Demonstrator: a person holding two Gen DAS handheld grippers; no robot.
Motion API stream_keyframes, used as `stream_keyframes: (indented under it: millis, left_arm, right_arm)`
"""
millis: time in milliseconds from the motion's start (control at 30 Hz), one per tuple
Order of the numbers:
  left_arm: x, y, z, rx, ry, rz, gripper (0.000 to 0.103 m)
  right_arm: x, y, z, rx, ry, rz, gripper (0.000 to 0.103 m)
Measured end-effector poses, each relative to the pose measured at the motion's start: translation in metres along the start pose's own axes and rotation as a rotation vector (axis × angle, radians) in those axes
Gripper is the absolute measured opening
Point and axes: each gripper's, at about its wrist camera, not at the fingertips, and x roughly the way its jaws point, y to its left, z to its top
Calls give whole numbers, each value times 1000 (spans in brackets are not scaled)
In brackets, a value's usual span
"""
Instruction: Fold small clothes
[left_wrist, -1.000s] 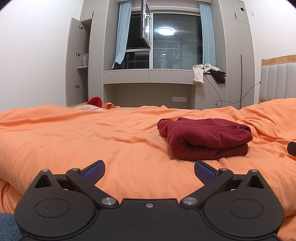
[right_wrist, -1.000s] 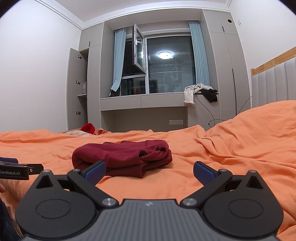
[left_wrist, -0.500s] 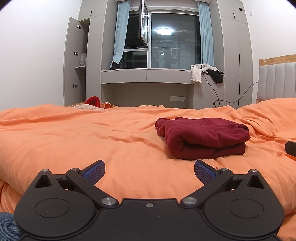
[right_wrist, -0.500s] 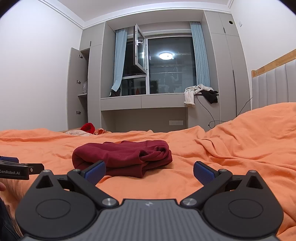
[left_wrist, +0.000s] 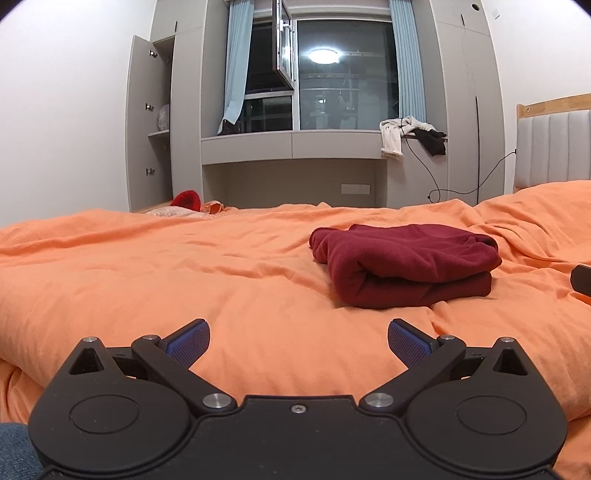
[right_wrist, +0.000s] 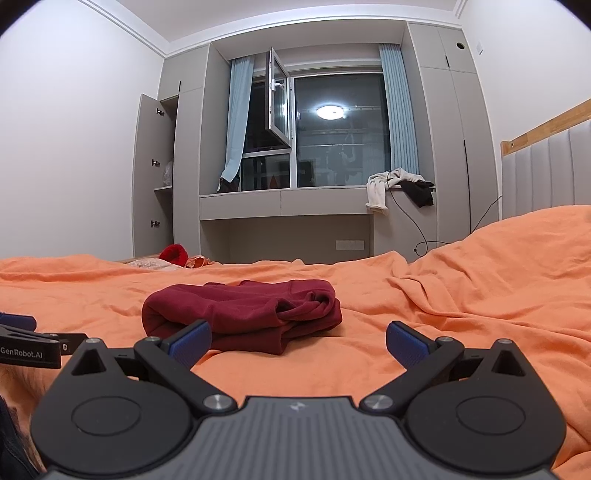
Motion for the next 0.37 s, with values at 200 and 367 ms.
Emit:
stream_keyframes:
  millis: [200,367]
  left_arm:
    - [0,2,-1,-15,8,-5,103]
    - [0,2,-2,-15,12,-4,103]
  right_arm:
    - [1,-3,0,0,1,-2,103]
    - [1,-3,0,-5,4,-7,103]
